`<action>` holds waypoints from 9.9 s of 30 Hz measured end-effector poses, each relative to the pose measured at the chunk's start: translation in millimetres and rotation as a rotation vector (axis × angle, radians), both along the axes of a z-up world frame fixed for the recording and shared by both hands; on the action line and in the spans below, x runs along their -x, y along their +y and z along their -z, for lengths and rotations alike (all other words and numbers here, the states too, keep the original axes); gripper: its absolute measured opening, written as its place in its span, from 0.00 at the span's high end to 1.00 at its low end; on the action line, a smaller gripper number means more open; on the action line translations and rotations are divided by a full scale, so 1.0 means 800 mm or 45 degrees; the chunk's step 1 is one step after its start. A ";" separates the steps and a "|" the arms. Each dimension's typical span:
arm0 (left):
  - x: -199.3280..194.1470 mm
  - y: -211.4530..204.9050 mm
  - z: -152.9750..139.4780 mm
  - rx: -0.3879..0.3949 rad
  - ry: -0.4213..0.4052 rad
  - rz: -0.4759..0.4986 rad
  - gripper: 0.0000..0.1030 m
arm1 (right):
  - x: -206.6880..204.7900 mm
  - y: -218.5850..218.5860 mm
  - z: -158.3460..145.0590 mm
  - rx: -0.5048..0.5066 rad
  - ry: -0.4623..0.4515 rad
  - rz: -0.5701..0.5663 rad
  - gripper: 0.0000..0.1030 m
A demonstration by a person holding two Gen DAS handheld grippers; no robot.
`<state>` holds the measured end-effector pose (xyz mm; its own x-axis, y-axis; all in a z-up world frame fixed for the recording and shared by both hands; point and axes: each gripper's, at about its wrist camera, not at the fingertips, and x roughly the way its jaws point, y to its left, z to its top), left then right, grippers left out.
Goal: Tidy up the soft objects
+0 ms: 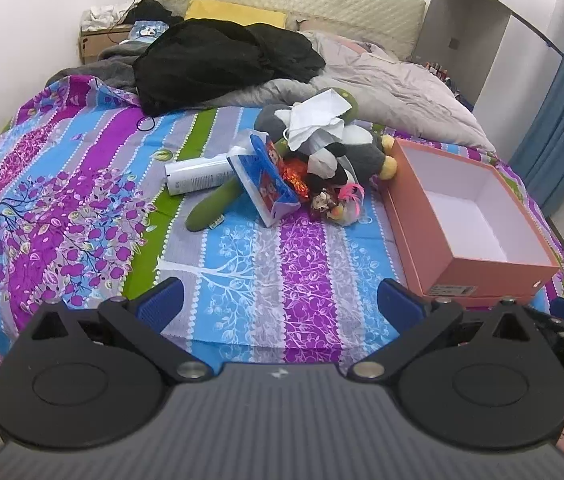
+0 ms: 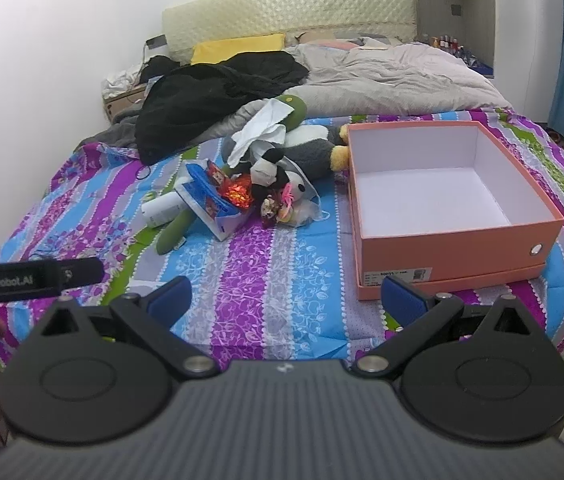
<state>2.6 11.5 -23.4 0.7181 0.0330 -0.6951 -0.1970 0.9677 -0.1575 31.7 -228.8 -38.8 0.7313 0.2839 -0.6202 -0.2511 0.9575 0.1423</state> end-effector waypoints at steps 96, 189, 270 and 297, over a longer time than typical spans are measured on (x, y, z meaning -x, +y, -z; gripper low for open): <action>-0.193 0.058 0.156 0.287 0.141 0.178 0.99 | -0.262 0.083 0.129 -0.371 0.362 0.007 0.96; -0.158 0.062 0.155 0.345 0.196 -0.073 0.93 | -0.196 0.068 0.155 -0.031 0.299 -0.128 0.72; -0.485 -0.281 0.116 0.202 0.276 0.734 0.54 | -0.349 -0.202 0.116 -0.158 0.413 0.458 0.59; -0.222 -0.130 -0.079 0.131 -0.194 0.572 0.54 | -0.156 -0.107 -0.056 -0.217 -0.083 0.259 0.59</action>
